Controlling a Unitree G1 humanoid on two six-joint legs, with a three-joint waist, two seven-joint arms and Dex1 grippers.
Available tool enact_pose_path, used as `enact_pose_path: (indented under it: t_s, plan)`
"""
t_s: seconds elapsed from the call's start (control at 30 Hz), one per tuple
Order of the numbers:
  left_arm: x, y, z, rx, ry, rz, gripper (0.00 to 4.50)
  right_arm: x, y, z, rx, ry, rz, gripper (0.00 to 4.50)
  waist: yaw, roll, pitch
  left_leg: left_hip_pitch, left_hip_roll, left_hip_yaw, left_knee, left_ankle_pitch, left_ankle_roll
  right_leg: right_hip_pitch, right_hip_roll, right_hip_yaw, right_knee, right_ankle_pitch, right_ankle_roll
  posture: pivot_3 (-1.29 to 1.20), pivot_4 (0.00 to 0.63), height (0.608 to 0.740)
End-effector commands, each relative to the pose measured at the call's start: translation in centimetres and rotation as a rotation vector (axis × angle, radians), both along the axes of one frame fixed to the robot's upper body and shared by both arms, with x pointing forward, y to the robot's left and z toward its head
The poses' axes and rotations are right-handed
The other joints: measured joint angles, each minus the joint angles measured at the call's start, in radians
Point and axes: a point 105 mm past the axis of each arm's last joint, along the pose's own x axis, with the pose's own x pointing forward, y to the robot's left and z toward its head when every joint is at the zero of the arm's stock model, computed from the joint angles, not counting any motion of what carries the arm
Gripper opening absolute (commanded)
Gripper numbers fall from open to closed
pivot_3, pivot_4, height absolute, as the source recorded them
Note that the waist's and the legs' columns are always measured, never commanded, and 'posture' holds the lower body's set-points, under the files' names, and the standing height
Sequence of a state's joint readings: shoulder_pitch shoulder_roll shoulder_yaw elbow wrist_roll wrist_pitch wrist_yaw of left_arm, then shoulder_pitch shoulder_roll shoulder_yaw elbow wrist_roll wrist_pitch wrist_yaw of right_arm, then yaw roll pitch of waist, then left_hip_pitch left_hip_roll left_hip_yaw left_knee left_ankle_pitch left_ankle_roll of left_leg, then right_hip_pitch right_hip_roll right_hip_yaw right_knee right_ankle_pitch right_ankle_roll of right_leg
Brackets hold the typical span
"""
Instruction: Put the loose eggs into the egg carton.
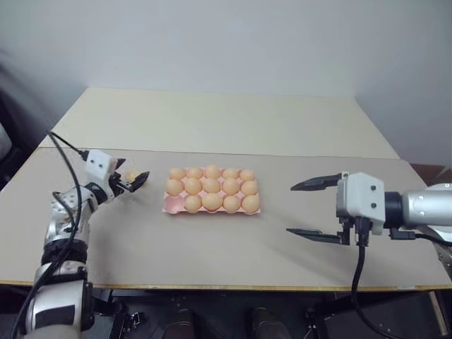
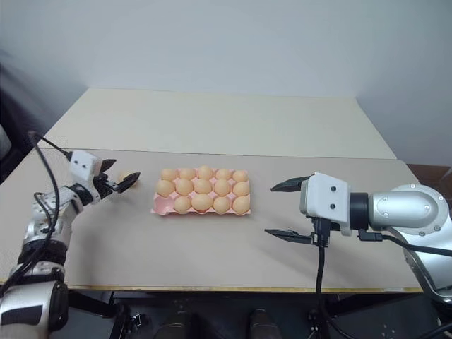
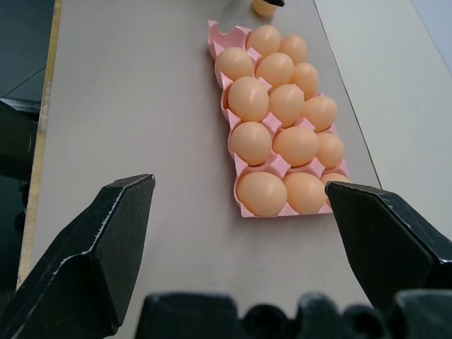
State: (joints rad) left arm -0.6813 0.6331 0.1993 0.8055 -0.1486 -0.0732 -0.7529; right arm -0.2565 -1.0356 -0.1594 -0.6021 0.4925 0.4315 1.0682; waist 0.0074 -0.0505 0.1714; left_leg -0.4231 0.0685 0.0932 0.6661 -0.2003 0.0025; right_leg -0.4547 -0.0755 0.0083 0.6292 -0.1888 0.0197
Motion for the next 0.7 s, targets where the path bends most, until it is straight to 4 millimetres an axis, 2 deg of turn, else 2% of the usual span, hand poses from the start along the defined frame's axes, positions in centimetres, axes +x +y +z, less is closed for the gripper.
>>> enact_pose_path:
  t_s: [0.03,0.2,0.37,0.5,0.57,0.63,0.7]
  plan:
    - [0.6,-0.1,0.5,0.012,-0.026,0.012,4.44,-0.4,-0.2,1.2,-0.006,-0.05,-0.014,4.5,0.0,0.0,0.0,0.0,0.0,0.0,0.0,0.0,0.0,0.0,0.0,0.0,0.0,0.0,0.0,0.0,0.15,0.74]
    - [1.2,-0.1,-1.2,0.035,0.042,0.047,4.44,-0.5,-0.4,1.2,-0.011,-0.047,-0.025,4.5,0.002,0.0,0.0,0.0,0.0,0.0,0.0,0.0,0.0,0.0,0.0,0.0,0.0,0.0,0.0,0.0,0.15,0.74]
    - [1.4,-0.3,-1.7,0.021,0.053,0.06,4.44,-0.4,-0.5,1.1,-0.011,-0.047,-0.031,4.5,0.003,0.0,0.0,-0.001,0.0,0.0,0.0,0.0,0.0,0.0,0.0,0.0,0.0,0.0,0.0,0.0,0.15,0.74]
    - [1.2,-0.6,-1.8,0.016,0.042,0.036,3.54,-0.4,-0.6,1.1,-0.01,-0.046,-0.032,4.5,0.003,0.0,0.0,-0.001,0.0,0.0,0.0,0.0,0.0,0.0,0.0,0.0,0.0,0.0,0.0,0.0,0.15,0.74]
    - [1.2,-0.4,-1.9,0.023,0.039,0.052,2.84,-0.3,-0.6,1.0,-0.01,-0.045,-0.032,4.5,0.003,0.0,0.0,0.0,0.0,0.0,0.0,0.0,0.0,0.0,0.0,0.0,0.0,0.0,0.0,0.0,0.15,0.74]
    - [1.2,-0.2,-1.9,0.034,0.037,0.062,2.52,-0.2,-0.6,1.0,-0.01,-0.046,-0.032,4.5,0.003,0.0,0.0,-0.001,0.0,0.0,0.0,0.0,0.0,0.0,0.0,0.0,0.0,0.0,0.0,0.0,0.15,0.74]
    - [1.1,-0.1,-1.9,0.043,0.033,0.06,2.49,-0.2,-0.6,1.0,-0.01,-0.048,-0.031,4.5,0.003,0.0,0.0,-0.001,0.0,0.0,0.0,0.0,0.0,0.0,0.0,0.0,0.0,0.0,0.0,0.0,0.15,0.74]
